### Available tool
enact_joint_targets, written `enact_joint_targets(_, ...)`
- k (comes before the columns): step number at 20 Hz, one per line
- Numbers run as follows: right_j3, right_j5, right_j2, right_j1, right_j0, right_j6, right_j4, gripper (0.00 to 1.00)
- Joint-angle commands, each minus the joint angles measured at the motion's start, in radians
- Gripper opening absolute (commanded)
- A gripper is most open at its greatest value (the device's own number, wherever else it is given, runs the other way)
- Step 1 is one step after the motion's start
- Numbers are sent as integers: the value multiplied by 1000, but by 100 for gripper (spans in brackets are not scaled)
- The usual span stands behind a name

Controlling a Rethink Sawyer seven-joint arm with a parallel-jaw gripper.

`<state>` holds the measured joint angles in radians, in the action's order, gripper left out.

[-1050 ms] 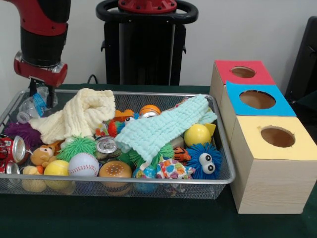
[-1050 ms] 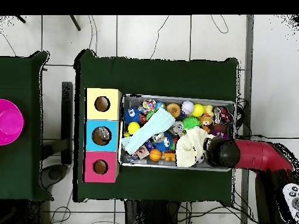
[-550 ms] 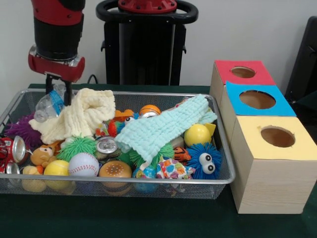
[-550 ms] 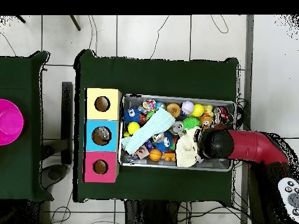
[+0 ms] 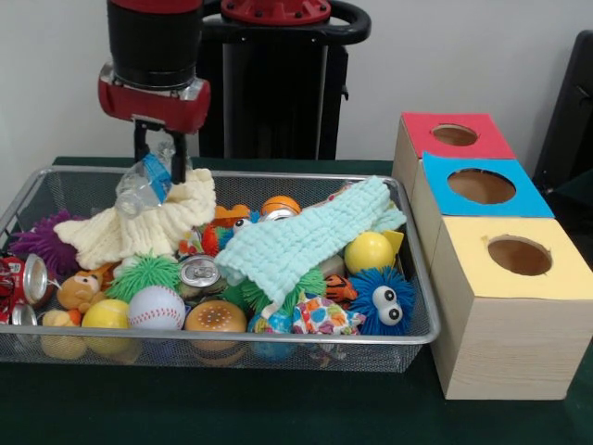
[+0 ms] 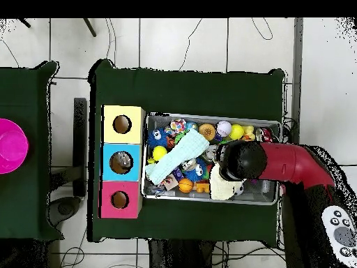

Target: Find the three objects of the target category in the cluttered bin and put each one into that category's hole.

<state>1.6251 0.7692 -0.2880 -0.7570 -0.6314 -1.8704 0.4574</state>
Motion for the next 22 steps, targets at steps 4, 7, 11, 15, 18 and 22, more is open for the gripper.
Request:
enact_joint_targets(4, 2, 66, -79, -8, 50, 11, -97, 0)
enact_joint_targets(7, 7, 40, -70, -12, 75, -17, -115, 0)
enact_joint_targets(11, 8, 26, -63, -14, 99, -38, -138, 0)
enact_joint_targets(15, 15, 11, -50, -21, 129, -68, -162, 0)
enact_joint_targets(18, 15, 6, -42, -23, 149, -88, -181, 0)
enact_joint_targets(22, 17, 6, -28, -33, 179, -113, -206, 0)
